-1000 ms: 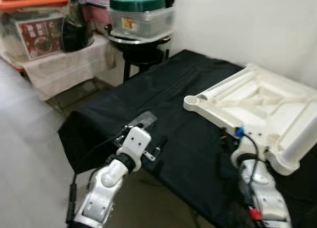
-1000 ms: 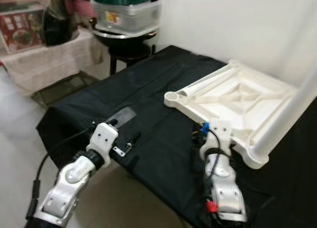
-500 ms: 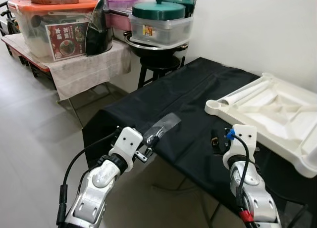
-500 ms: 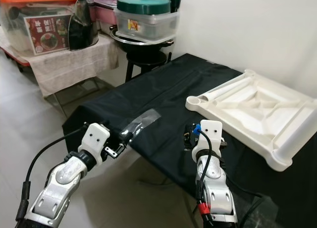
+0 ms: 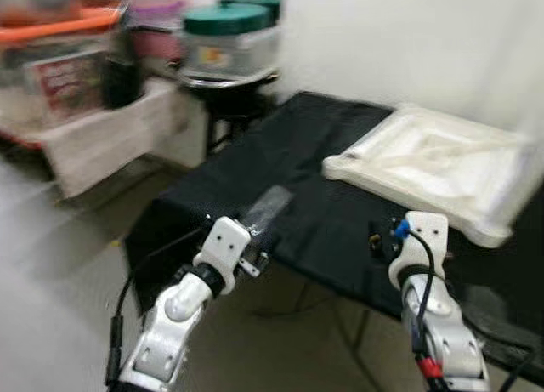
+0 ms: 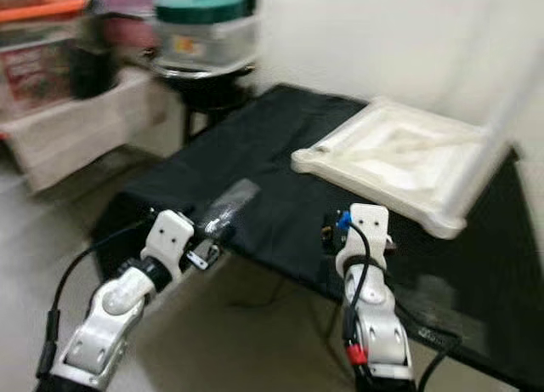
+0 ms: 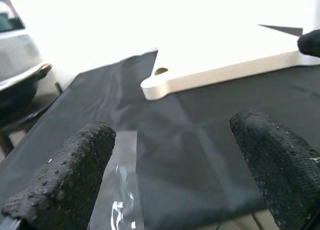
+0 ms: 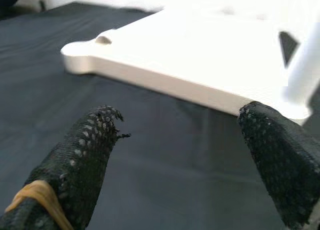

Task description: Building children table

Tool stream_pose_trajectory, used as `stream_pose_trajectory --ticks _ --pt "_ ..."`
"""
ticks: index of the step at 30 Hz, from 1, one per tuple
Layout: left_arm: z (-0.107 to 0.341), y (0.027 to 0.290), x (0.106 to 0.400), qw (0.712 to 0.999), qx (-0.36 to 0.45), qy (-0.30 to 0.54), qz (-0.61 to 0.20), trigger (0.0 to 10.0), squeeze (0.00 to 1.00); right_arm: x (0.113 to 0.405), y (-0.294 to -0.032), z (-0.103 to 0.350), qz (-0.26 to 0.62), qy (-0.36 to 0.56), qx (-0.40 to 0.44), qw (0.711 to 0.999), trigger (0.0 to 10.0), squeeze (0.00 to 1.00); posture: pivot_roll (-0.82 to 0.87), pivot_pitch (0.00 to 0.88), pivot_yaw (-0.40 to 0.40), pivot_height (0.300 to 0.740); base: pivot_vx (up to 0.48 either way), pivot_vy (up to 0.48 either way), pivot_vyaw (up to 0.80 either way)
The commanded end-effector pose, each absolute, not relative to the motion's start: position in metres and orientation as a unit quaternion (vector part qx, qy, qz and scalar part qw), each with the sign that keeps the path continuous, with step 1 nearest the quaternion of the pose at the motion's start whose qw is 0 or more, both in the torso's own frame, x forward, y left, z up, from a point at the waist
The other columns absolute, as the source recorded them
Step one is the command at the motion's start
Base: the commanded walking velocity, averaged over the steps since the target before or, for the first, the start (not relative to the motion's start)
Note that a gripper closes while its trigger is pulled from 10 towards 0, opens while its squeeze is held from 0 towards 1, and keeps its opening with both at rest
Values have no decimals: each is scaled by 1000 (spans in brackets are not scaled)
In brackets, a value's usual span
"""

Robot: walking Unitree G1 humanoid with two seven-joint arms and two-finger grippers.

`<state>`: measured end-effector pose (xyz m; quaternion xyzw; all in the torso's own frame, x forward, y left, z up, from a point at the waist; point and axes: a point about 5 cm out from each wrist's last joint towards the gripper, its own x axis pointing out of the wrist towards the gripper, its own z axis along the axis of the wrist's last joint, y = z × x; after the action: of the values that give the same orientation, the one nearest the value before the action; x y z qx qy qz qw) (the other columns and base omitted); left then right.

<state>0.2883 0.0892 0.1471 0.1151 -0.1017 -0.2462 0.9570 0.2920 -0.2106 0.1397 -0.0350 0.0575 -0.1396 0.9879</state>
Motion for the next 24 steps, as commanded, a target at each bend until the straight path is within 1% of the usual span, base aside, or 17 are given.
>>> stream_pose_trajectory --ticks 1,3,15,19,24 --pt "146 95 290 959 115 -97 -238 10000 0 295 -204 140 -127 55 -32 990 10000 0 23 0 -57 740 401 0 -494" --pt "147 95 290 960 114 -98 -238 10000 0 296 -204 141 -127 54 -33 990 10000 0 23 0 -57 740 401 0 -494" --pt "146 94 289 959 112 -100 -239 10000 0 298 -199 142 -119 48 -42 991 10000 0 29 0 -61 740 362 0 0" --pt "146 94 289 959 112 -99 -239 10000 0 298 -199 142 -119 48 -42 991 10000 0 29 0 -61 740 262 0 0" --pt "145 93 289 960 115 -96 -238 10000 0 303 -199 146 -114 41 -45 992 10000 0 28 0 -62 740 0 0 0"
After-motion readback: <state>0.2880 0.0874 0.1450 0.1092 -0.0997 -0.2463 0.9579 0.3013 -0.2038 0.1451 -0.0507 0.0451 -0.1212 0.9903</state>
